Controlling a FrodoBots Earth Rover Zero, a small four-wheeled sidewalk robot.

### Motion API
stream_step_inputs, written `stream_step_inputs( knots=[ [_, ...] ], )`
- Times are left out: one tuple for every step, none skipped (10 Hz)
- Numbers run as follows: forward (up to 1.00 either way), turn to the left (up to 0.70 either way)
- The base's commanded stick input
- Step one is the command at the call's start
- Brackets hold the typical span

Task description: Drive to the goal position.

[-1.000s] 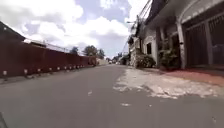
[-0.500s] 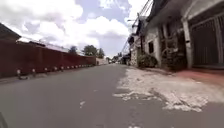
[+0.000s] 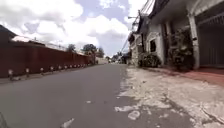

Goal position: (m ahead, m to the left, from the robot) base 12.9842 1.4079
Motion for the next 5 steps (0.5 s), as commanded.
stream_step_inputs(
  knots=[
    [1.0, 0.0],
    [1.0, 0.0],
    [1.0, 0.0],
    [1.0, 0.0],
    [1.0, 0.0]
  ],
)
